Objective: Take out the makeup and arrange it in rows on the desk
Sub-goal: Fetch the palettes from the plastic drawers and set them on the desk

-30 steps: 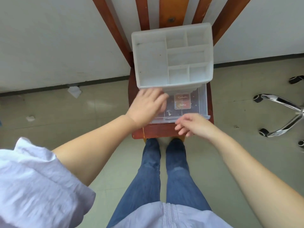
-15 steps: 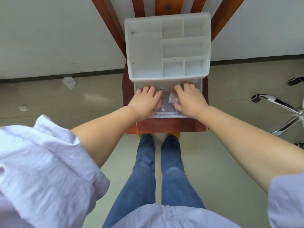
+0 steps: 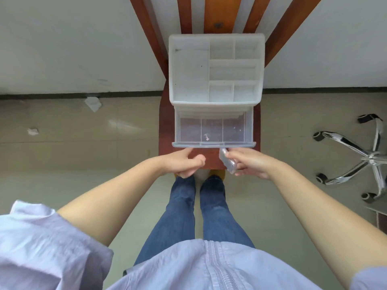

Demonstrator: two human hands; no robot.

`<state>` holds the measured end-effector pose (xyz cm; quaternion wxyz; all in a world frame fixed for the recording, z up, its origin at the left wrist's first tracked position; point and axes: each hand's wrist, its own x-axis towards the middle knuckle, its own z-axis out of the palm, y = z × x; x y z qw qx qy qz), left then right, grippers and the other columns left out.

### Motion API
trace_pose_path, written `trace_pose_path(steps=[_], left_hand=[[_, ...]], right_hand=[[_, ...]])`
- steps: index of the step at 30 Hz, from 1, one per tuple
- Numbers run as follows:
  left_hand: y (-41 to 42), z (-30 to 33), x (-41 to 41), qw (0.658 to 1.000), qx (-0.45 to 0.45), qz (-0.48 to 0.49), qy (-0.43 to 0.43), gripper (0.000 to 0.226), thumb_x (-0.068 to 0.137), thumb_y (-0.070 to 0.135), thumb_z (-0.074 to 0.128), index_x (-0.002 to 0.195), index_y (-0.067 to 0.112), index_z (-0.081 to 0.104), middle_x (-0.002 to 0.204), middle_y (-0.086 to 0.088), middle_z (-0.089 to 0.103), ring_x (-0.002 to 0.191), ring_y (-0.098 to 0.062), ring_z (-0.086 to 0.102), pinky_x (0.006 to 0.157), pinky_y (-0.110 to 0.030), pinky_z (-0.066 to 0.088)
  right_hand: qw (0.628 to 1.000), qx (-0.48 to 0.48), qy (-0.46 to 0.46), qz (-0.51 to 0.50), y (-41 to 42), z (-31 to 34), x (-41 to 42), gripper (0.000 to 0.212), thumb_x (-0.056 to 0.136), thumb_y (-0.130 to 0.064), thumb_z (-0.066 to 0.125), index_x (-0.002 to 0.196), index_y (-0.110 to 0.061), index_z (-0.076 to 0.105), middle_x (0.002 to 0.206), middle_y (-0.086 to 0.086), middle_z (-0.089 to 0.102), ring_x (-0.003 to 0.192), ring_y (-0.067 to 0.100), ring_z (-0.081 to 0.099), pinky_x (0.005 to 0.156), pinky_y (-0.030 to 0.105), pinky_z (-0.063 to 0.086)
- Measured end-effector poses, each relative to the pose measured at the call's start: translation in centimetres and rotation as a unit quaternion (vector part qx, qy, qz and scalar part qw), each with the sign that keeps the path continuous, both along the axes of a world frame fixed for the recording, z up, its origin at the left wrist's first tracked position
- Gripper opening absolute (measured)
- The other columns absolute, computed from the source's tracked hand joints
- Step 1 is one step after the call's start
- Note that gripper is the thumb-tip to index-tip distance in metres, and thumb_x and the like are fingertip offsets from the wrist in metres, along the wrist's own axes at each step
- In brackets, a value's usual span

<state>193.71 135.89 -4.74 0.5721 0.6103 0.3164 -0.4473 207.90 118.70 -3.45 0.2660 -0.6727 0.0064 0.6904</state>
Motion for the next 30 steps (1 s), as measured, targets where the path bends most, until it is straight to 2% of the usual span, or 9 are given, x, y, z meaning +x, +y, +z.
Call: trace_pose_path(steps=[2, 4, 6, 8, 10, 14, 18, 24, 30], left_hand=[[0.4, -0.2, 1.0, 0.999, 0.043, -0.013, -0.023, 0.086, 0.082, 0.044, 0.055, 0.149, 0.026, 0.003, 0.075, 0.006, 0.061, 0.079, -0.018, 0.058, 0.080, -0.025, 0.043], [1.1, -0.1, 2.4, 0.994, 0.083, -0.042, -0.051, 0.085, 0.084, 0.043, 0.057, 0.150, 0.027, 0.005, 0.100, 0.007, 0.065, 0.092, -0.014, 0.058, 0.082, -0.023, 0.041], [2.0, -0.4, 3.8, 0.991, 0.098, -0.058, -0.066, 0.090, 0.083, 0.044, 0.059, 0.151, 0.025, 0.003, 0.129, -0.003, 0.056, 0.108, -0.017, 0.054, 0.091, -0.024, 0.038], [3.1, -0.7, 5.0, 0.989, 0.108, -0.061, -0.076, 0.096, 0.082, 0.046, 0.061, 0.151, 0.023, -0.002, 0.142, -0.007, 0.043, 0.125, -0.021, 0.046, 0.102, -0.027, 0.034], [3.9, -0.9, 6.1, 0.984, 0.138, -0.057, -0.092, 0.097, 0.083, 0.046, 0.062, 0.151, 0.017, -0.001, 0.147, -0.008, 0.036, 0.133, -0.022, 0.039, 0.107, -0.028, 0.031], [4.7, -0.5, 6.7, 0.970, 0.201, -0.031, -0.136, 0.087, 0.082, 0.044, 0.065, 0.148, 0.011, 0.018, 0.147, -0.006, 0.037, 0.133, -0.022, 0.040, 0.104, -0.026, 0.033], [4.4, 0.7, 4.3, 0.966, 0.214, -0.042, -0.141, 0.073, 0.076, 0.045, 0.068, 0.137, 0.017, 0.040, 0.132, -0.006, 0.050, 0.117, -0.023, 0.052, 0.096, -0.033, 0.045], [3.8, 5.1, -0.7, 0.923, 0.351, 0.003, -0.161, 0.075, 0.079, 0.043, 0.066, 0.142, 0.021, 0.030, 0.136, -0.010, 0.038, 0.127, -0.028, 0.036, 0.101, -0.038, 0.037], [0.3, 8.2, -6.1, 0.873, 0.458, 0.118, -0.114, 0.073, 0.079, 0.043, 0.063, 0.141, 0.024, 0.030, 0.137, -0.005, 0.035, 0.128, -0.025, 0.032, 0.097, -0.043, 0.042]], right_hand=[[1.000, 0.016, -0.023, -0.013, 0.9, -0.3, 1.1, 0.058, 0.095, -0.031, 0.051, 0.147, -0.022, 0.026, 0.106, -0.005, 0.058, 0.095, 0.018, 0.060, 0.082, 0.031, 0.051], [0.998, 0.028, -0.052, 0.001, 2.0, -0.4, 2.2, 0.061, 0.093, -0.034, 0.053, 0.147, -0.020, 0.027, 0.110, -0.005, 0.056, 0.096, 0.016, 0.058, 0.085, 0.031, 0.051], [0.996, 0.036, -0.077, 0.024, 3.2, -0.7, 3.4, 0.065, 0.091, -0.035, 0.055, 0.147, -0.020, 0.026, 0.116, -0.001, 0.055, 0.098, 0.016, 0.058, 0.085, 0.031, 0.052], [0.993, 0.045, -0.102, 0.028, 4.3, -0.9, 4.2, 0.069, 0.091, -0.034, 0.056, 0.149, -0.022, 0.021, 0.119, 0.002, 0.054, 0.100, 0.017, 0.058, 0.082, 0.030, 0.051], [0.989, 0.048, -0.142, 0.016, 5.4, -1.1, 4.9, 0.072, 0.090, -0.034, 0.057, 0.150, -0.021, 0.018, 0.114, 0.003, 0.056, 0.100, 0.016, 0.058, 0.078, 0.028, 0.051], [0.976, 0.037, -0.213, -0.009, 6.2, -0.8, 4.7, 0.074, 0.089, -0.039, 0.056, 0.149, -0.014, 0.021, 0.135, 0.006, 0.046, 0.110, 0.018, 0.055, 0.079, 0.027, 0.051], [0.963, 0.053, -0.259, 0.043, 5.1, 1.1, 2.5, 0.064, 0.089, -0.038, 0.058, 0.143, -0.015, 0.031, 0.124, 0.004, 0.053, 0.102, 0.015, 0.055, 0.083, 0.027, 0.046], [0.838, 0.161, -0.468, 0.229, 6.3, 4.2, 0.7, 0.042, 0.085, -0.038, 0.061, 0.119, -0.015, 0.048, 0.122, 0.002, 0.050, 0.115, 0.020, 0.046, 0.084, 0.030, 0.040], [0.664, 0.312, -0.504, 0.457, 8.3, 5.5, -1.4, 0.045, 0.084, -0.037, 0.061, 0.122, -0.014, 0.050, 0.125, 0.004, 0.050, 0.118, 0.023, 0.043, 0.085, 0.037, 0.047]])
